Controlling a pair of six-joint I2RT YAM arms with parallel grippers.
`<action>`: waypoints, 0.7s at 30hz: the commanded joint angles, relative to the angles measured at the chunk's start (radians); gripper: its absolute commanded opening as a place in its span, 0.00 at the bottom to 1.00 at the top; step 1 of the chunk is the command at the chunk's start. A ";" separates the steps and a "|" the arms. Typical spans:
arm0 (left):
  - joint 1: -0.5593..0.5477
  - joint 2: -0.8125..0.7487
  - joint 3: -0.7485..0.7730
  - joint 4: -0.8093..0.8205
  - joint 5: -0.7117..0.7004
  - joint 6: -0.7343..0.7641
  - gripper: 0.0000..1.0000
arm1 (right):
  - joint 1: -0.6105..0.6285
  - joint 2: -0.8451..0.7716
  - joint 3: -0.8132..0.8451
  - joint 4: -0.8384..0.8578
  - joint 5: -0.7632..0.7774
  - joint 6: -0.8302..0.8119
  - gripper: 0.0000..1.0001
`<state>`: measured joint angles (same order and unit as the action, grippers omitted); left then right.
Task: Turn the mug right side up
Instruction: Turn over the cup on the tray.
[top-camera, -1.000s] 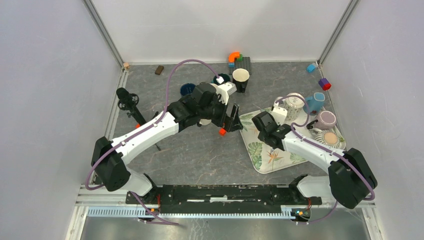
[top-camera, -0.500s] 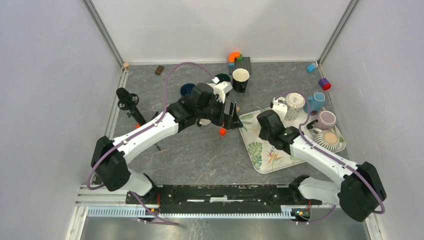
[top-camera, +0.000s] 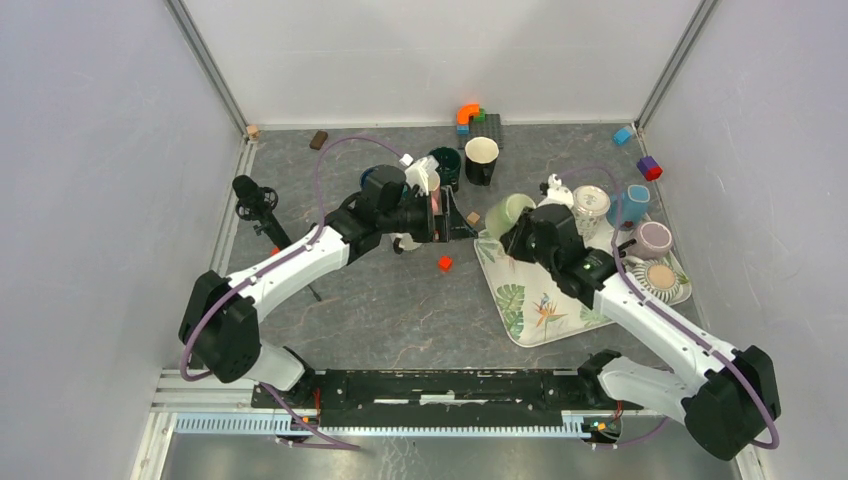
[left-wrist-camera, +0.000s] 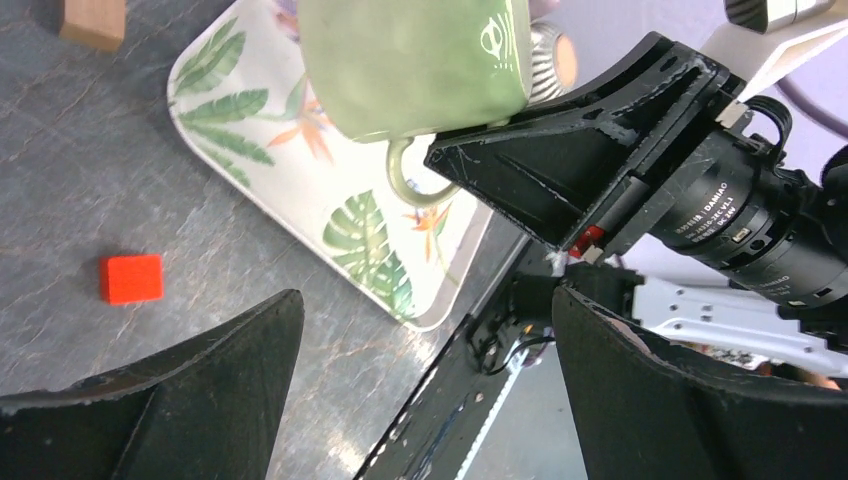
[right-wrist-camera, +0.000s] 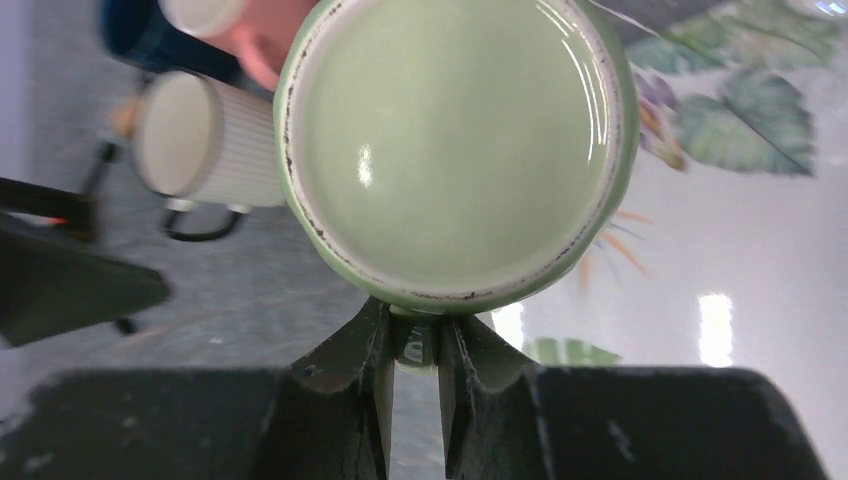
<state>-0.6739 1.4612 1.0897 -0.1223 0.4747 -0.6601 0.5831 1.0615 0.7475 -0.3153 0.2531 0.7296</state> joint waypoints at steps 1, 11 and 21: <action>0.025 -0.047 -0.012 0.178 0.091 -0.159 1.00 | -0.046 -0.005 0.109 0.302 -0.185 0.032 0.00; 0.107 -0.036 -0.042 0.374 0.168 -0.363 0.98 | -0.106 0.091 0.159 0.603 -0.451 0.215 0.00; 0.144 -0.031 -0.101 0.533 0.196 -0.526 0.84 | -0.116 0.137 0.133 0.801 -0.555 0.360 0.00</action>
<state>-0.5369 1.4429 0.9989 0.2955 0.6327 -1.0840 0.4751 1.2098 0.8421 0.2443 -0.2390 1.0214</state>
